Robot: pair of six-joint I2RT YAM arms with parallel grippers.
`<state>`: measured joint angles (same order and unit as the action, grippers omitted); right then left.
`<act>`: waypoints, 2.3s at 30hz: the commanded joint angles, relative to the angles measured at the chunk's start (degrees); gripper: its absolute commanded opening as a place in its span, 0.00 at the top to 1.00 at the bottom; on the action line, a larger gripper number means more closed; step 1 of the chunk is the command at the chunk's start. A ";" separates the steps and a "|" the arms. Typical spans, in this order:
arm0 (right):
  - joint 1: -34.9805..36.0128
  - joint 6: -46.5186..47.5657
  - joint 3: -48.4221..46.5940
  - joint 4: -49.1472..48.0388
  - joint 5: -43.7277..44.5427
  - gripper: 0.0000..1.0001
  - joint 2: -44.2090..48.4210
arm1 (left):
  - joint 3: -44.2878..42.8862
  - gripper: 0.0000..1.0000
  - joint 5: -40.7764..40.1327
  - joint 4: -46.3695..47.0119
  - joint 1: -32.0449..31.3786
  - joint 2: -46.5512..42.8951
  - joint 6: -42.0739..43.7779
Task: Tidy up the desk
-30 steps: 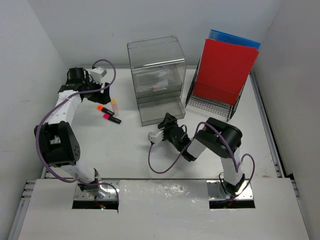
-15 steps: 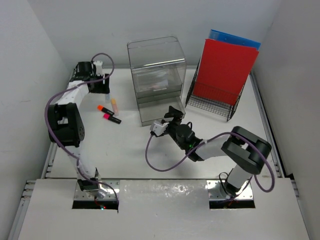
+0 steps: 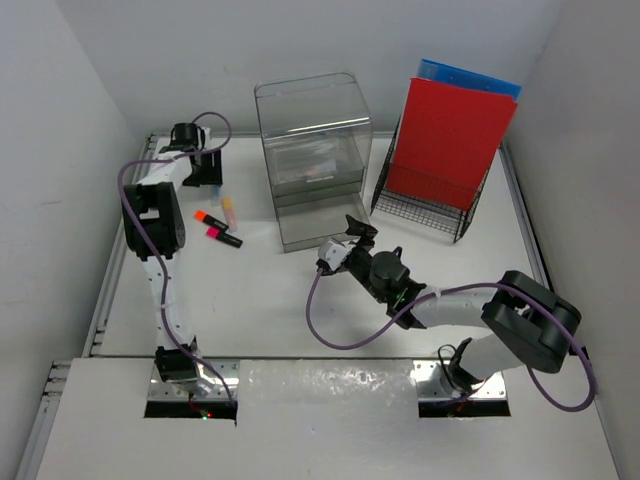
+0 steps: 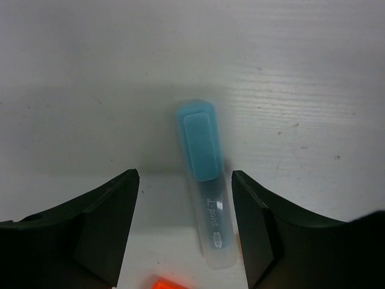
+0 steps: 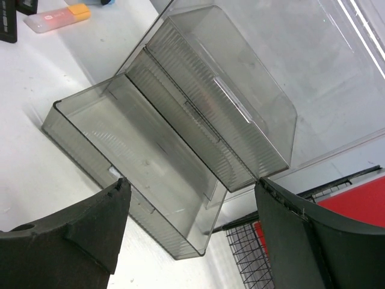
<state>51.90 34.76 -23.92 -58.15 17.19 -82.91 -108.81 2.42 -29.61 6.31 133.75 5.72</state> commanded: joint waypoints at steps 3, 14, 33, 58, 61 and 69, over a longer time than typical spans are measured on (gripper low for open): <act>0.31 -2.07 0.72 -1.70 -1.19 0.19 1.70 | -1.84 0.40 1.00 -1.24 -0.50 1.42 -1.32; 0.31 -1.45 1.33 -2.67 0.21 0.19 2.84 | -1.22 0.93 3.91 -1.24 -0.50 4.06 -2.02; -13.14 -28.70 -2.09 10.78 4.34 0.18 9.88 | 21.71 1.00 20.87 -16.07 -0.77 -35.39 20.43; -13.05 -26.77 5.46 5.59 10.84 0.18 18.93 | 15.83 1.00 2.25 -4.59 -41.02 -19.61 27.24; -13.14 -26.15 6.60 5.50 11.55 0.18 20.68 | 13.98 1.00 2.24 -1.43 -41.02 -17.13 27.24; -13.14 -25.44 6.52 5.42 11.11 0.17 20.69 | 10.29 0.47 4.26 -2.91 -41.11 -20.18 26.02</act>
<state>38.57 9.08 -17.12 -50.87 28.03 -62.43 -95.44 5.43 -34.37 -34.52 119.55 32.73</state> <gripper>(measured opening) 0.823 0.520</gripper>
